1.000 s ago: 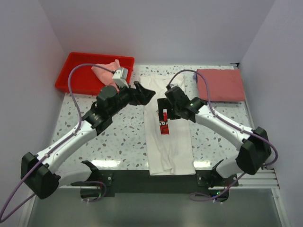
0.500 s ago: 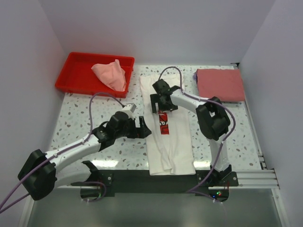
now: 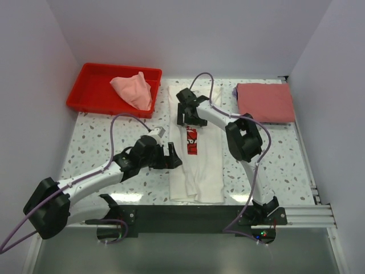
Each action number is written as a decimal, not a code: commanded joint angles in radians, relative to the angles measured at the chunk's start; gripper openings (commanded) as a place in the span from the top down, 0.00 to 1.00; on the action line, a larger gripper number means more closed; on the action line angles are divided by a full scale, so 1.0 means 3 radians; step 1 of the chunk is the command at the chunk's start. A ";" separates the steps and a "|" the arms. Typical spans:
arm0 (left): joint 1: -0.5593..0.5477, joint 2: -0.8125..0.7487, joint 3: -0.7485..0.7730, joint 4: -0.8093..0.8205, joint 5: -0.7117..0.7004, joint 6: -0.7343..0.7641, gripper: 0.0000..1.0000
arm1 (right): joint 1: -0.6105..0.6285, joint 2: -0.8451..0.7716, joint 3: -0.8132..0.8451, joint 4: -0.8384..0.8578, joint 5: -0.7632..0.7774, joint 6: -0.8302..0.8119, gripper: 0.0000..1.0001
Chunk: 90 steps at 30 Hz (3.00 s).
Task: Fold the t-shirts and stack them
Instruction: Fold the tshirt
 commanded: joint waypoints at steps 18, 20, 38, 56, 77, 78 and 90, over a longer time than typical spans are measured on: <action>-0.0902 -0.0038 0.0134 -0.1066 -0.0402 -0.0180 0.00 | -0.0018 -0.1380 -0.0614 0.0037 -0.0136 -0.0197 0.01; -0.1061 0.0070 0.0226 -0.1117 -0.0530 -0.0262 0.02 | -0.0023 -0.1762 -0.1171 0.0174 -0.0141 -0.0156 0.01; -0.1512 0.0659 0.0416 -0.1255 -0.0955 -0.0630 0.76 | -0.0013 -0.3079 -0.3156 0.0206 -0.0437 0.0038 0.01; -0.1512 -0.0185 -0.0223 -0.1102 -0.0664 -0.1008 1.00 | 0.0334 -0.3779 -0.3714 -0.0765 -0.0867 0.0104 0.01; -0.1512 -0.0640 -0.0842 -0.0672 -0.0566 -0.1346 1.00 | 0.0948 -0.4112 -0.4650 0.0205 -0.1941 0.1071 0.40; -0.1512 -0.0640 -0.0837 -0.0692 -0.0577 -0.1351 1.00 | 0.0974 -0.4092 -0.4690 0.0236 -0.1981 0.1122 0.44; -0.1512 -0.0707 -0.0868 -0.0744 -0.0526 -0.1408 1.00 | 0.1061 -0.4096 -0.4951 0.0313 -0.1981 0.1388 1.00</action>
